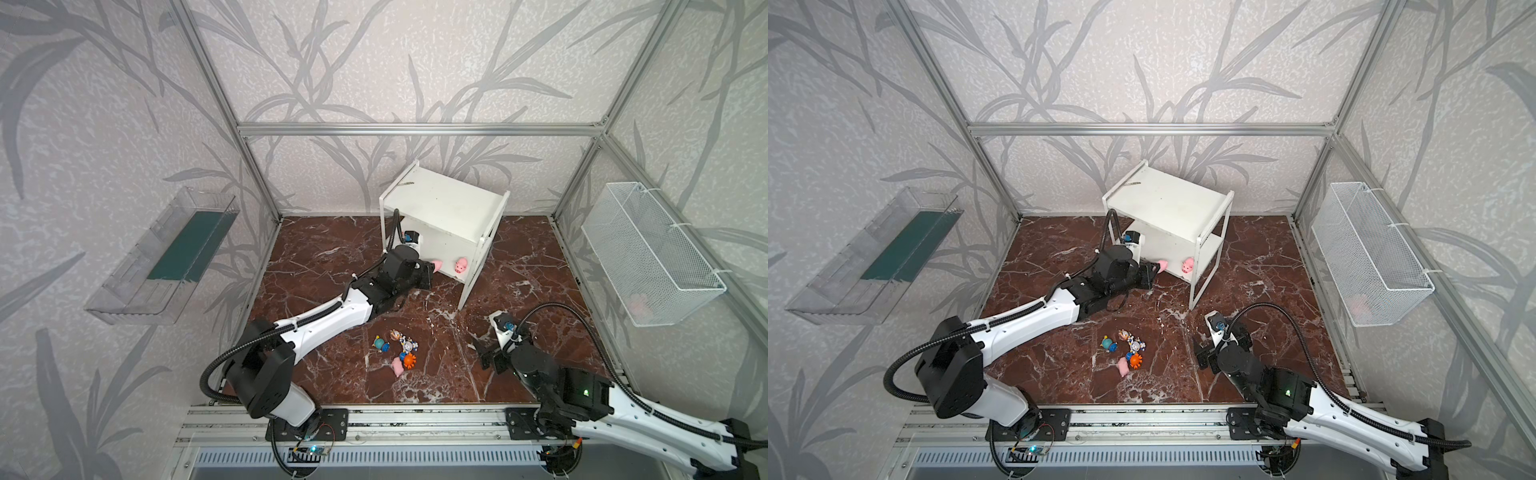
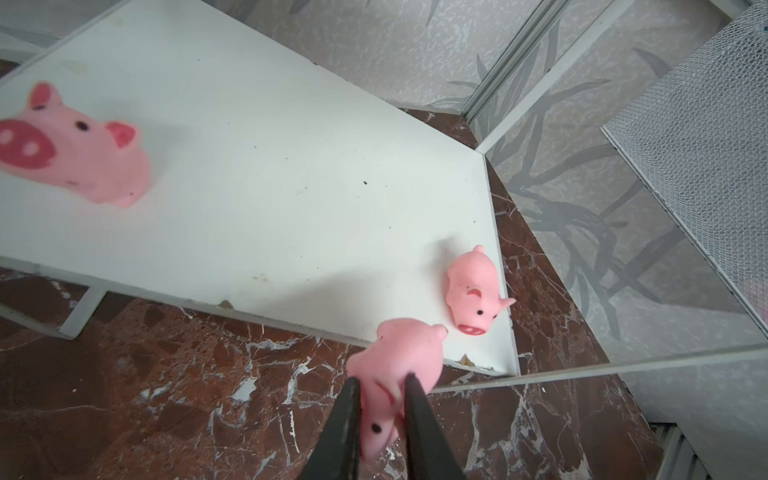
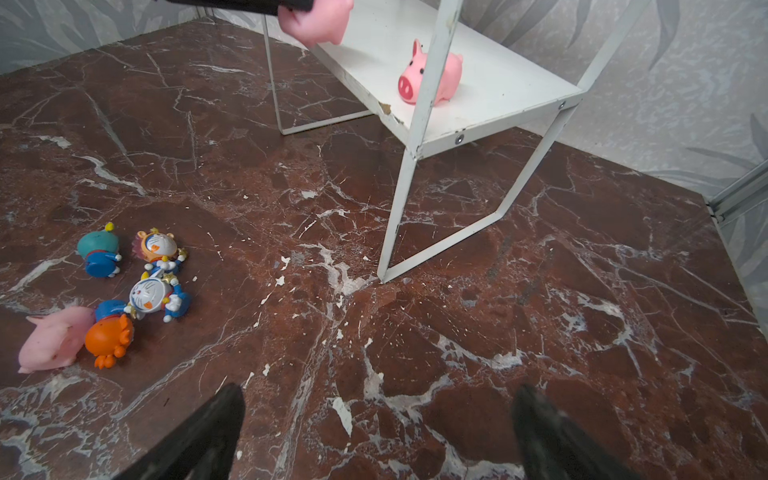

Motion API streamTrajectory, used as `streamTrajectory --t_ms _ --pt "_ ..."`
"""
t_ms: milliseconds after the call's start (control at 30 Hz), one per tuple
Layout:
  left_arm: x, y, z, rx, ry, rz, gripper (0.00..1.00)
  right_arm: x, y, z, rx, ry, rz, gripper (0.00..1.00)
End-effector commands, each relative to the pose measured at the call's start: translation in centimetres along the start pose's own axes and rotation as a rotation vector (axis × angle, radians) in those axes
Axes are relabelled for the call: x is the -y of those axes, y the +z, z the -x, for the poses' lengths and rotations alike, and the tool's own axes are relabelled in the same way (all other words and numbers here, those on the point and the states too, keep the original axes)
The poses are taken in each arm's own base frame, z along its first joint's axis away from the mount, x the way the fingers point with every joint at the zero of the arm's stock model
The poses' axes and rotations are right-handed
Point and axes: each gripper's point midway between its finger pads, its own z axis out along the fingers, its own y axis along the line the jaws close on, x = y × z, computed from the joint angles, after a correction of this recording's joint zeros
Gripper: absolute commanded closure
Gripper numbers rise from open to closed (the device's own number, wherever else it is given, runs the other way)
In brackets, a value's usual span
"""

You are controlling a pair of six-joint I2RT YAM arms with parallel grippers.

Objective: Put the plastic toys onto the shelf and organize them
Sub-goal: 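Carry the pink pig with the left gripper onto the shelf's lower tier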

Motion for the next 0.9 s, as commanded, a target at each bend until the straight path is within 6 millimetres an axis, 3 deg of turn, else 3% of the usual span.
streamTrajectory --t_ms 0,400,867 --pt "2.2 0.7 2.3 0.059 -0.001 -0.077 0.79 0.4 -0.2 0.2 0.004 0.014 -0.014 0.0" --pt "3.2 2.8 2.4 0.074 -0.021 -0.092 0.79 0.4 -0.5 0.3 0.02 0.023 0.003 0.0" --pt "2.2 4.2 2.3 0.092 -0.021 -0.023 0.78 -0.2 -1.0 1.9 0.07 0.004 0.047 0.0"
